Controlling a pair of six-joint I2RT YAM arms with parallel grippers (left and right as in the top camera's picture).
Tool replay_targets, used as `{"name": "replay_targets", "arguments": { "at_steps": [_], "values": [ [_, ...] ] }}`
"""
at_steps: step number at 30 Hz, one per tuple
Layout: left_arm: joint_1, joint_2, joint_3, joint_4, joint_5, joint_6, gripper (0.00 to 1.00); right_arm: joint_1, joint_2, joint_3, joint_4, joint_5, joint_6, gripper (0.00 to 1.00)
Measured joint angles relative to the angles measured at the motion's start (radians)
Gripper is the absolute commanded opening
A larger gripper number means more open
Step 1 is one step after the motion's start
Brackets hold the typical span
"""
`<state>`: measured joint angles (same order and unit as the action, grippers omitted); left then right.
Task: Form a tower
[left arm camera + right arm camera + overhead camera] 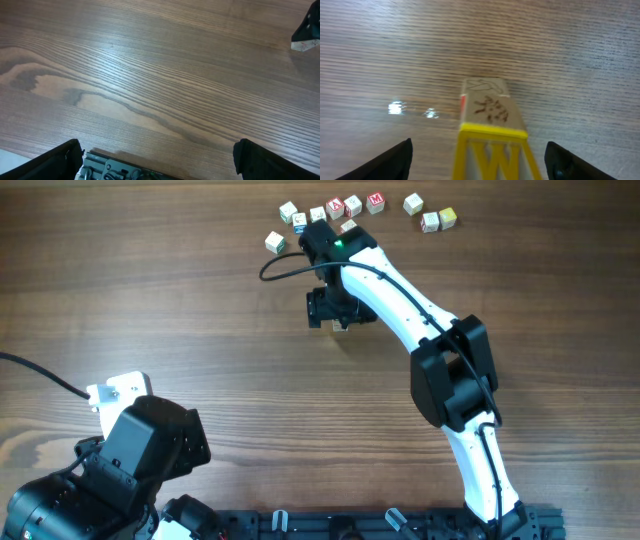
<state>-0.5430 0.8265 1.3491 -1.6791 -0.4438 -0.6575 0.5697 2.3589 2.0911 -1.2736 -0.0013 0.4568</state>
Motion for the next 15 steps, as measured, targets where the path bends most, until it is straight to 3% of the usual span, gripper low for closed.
{"name": "replay_targets", "arguments": {
  "at_steps": [9,15],
  "values": [
    [0.0,0.0,0.0,0.0,0.0,0.0,1.0,0.0,-0.013,0.016,-0.05,0.006,0.029,0.74],
    [0.0,0.0,0.0,0.0,0.0,0.0,1.0,0.0,-0.018,0.016,-0.071,0.01,0.037,0.64]
  ]
}}
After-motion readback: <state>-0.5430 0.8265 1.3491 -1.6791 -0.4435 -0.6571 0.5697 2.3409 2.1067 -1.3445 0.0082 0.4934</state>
